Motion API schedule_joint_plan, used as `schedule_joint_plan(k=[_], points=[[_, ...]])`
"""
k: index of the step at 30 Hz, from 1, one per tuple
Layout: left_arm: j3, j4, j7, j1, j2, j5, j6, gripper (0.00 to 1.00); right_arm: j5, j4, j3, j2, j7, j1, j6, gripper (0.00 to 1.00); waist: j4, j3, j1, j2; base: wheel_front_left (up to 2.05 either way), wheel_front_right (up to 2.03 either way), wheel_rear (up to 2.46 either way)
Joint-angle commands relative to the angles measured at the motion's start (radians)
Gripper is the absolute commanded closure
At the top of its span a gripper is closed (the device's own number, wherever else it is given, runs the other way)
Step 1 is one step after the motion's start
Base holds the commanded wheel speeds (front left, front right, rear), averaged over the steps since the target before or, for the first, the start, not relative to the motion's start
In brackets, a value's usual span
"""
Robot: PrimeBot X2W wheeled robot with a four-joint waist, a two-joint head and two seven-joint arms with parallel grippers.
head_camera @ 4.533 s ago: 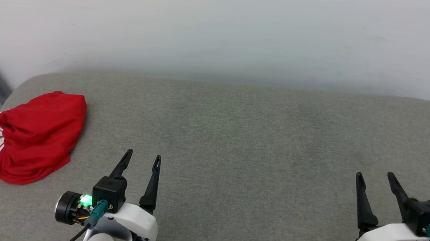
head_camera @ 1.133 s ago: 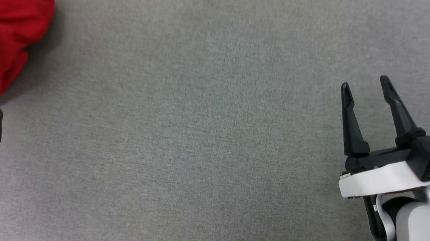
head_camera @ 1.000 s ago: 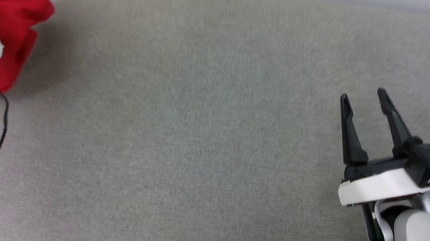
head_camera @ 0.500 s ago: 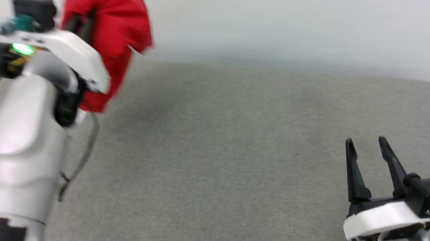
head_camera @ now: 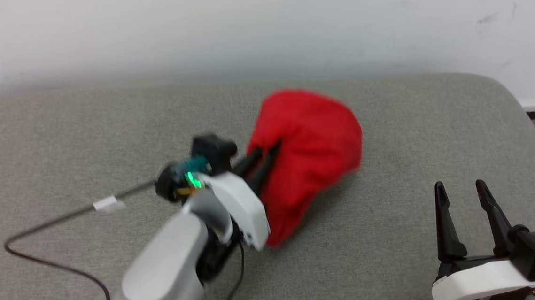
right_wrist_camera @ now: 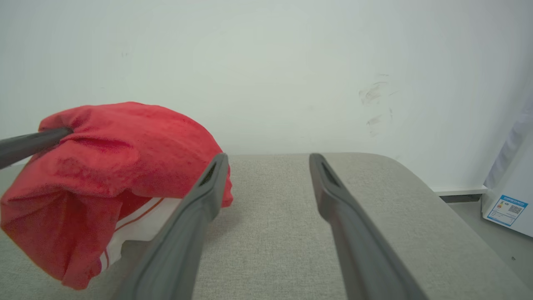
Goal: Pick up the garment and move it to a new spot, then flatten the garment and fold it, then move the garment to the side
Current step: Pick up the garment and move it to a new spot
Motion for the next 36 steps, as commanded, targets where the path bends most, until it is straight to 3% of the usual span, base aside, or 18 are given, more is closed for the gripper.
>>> schedule_joint_plan(k=[1,9,11,12,15,20,29,36], points=[[-0.025,-0.006,-0.010,0.046,-0.002,-0.002,-0.002,1.00,0.011,-0.005,-0.001,0.001,-0.006,0.001,0.000,0.00,-0.014,0.032,0.0002,0.0000,0.00,0.00,0.00],[-0.133,0.047,0.024,0.217,-0.013,-0.037,-0.009,1.00,0.016,0.011,-0.012,0.001,-0.024,-0.021,0.000,0.00,0.025,0.071,0.0002,0.0000,0.00,0.00,0.00],[-0.148,0.046,0.007,0.228,-0.016,-0.033,-0.010,0.38,0.013,0.019,-0.021,0.001,-0.027,-0.021,0.000,0.00,0.046,0.062,0.0002,0.0000,0.00,0.00,0.00],[-0.142,0.040,-0.011,0.232,-0.016,-0.035,-0.003,0.00,0.014,0.023,-0.019,0.001,-0.027,-0.020,0.000,0.00,0.053,0.056,0.0002,0.0000,0.00,0.00,0.00],[-0.131,0.004,-0.095,0.222,-0.023,-0.024,0.022,0.00,0.010,0.031,-0.031,0.001,-0.027,-0.012,0.000,0.00,0.080,0.029,0.0002,0.0000,0.00,0.00,0.00],[-0.088,-0.073,-0.212,0.222,-0.019,0.007,0.102,0.00,0.002,0.035,-0.040,0.001,-0.014,0.014,0.000,0.00,0.110,-0.024,0.0002,0.0000,0.00,0.00,0.00],[0.053,-0.154,-0.245,0.276,0.098,0.048,0.241,0.00,-0.004,0.017,-0.075,0.001,0.002,0.057,0.000,0.00,0.130,-0.057,0.0002,0.0000,0.00,0.00,0.00],[0.113,-0.189,-0.246,0.361,0.175,0.054,0.291,0.00,0.003,0.014,-0.081,0.001,0.010,0.083,0.000,0.00,0.118,-0.068,0.0002,0.0000,0.00,0.00,0.00]])
